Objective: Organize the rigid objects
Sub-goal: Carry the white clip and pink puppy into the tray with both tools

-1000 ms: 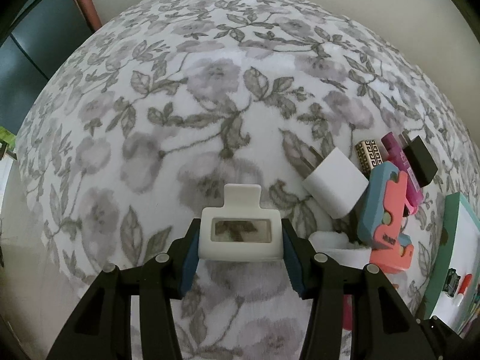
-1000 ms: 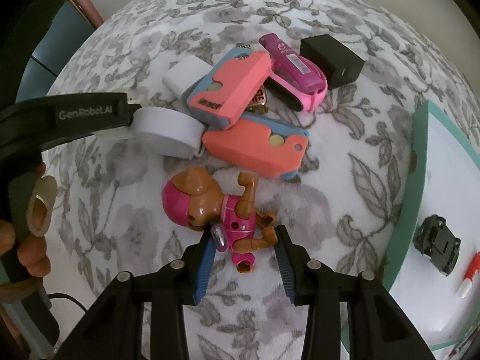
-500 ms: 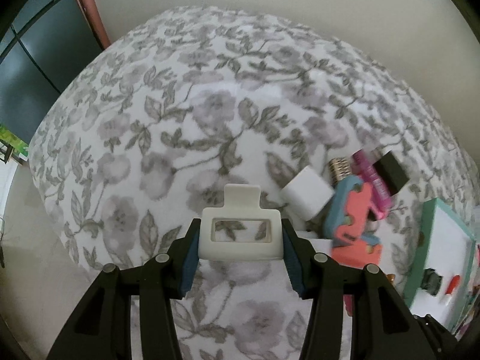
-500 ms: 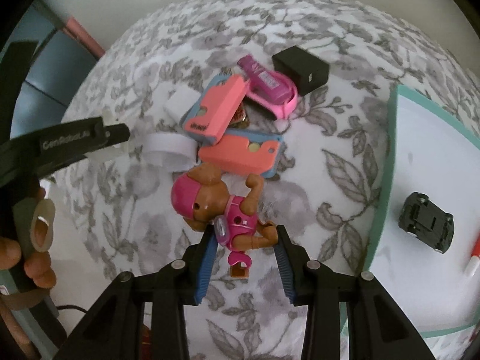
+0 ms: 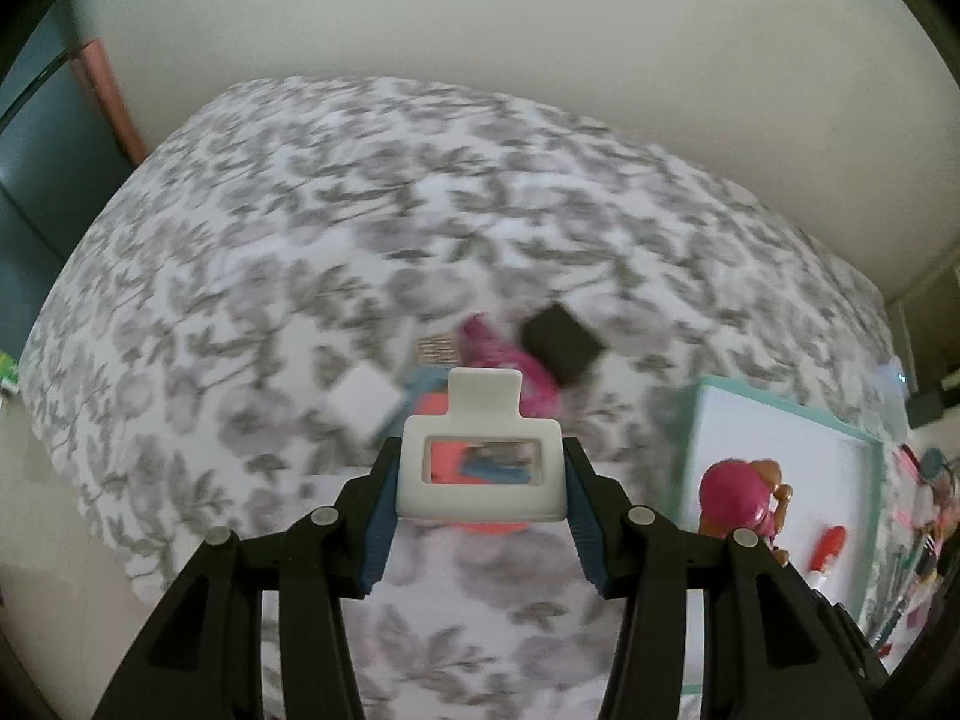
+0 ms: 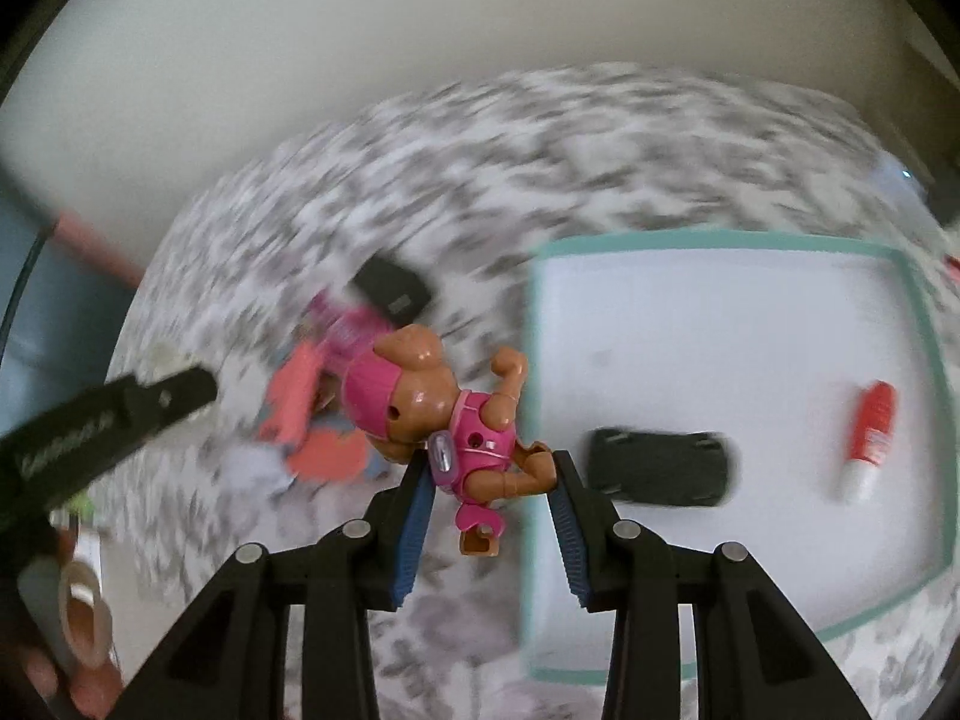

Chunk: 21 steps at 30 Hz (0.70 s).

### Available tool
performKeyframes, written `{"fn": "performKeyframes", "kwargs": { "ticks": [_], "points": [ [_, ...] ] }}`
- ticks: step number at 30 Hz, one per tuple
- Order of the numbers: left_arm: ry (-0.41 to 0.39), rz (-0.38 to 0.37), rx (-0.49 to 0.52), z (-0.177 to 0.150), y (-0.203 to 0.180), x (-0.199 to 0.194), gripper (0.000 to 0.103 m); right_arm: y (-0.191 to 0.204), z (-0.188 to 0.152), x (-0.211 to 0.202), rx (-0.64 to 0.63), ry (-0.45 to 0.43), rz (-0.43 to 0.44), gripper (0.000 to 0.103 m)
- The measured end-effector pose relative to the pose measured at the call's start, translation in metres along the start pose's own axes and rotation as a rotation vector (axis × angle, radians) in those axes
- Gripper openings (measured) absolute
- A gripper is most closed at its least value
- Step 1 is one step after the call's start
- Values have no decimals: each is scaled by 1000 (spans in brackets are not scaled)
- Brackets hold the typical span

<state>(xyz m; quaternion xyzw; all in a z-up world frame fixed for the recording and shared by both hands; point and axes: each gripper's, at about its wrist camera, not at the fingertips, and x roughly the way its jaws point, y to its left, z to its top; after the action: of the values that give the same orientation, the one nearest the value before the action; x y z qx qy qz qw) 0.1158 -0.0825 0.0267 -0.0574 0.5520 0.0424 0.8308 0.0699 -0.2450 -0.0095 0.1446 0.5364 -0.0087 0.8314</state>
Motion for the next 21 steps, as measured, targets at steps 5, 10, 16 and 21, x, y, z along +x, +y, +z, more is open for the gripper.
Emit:
{"fn": "performKeyframes", "kwargs": {
  "ticks": [5,10,16,21],
  "points": [
    [2,-40,50,0,-48,-3,52,-43,11,-20,113,-92,-71,41],
    [-16,-88,83,-1,-89,-9,52,-77,18,-32,224,-155,-133,41],
    [-10,-108,142,-10,-129,4,52,-118,20,-46,338,-232,-240,41],
    [10,-134,155,-13,-151,20,52,-138,22,-48,364,-267,-333,41]
  ]
}}
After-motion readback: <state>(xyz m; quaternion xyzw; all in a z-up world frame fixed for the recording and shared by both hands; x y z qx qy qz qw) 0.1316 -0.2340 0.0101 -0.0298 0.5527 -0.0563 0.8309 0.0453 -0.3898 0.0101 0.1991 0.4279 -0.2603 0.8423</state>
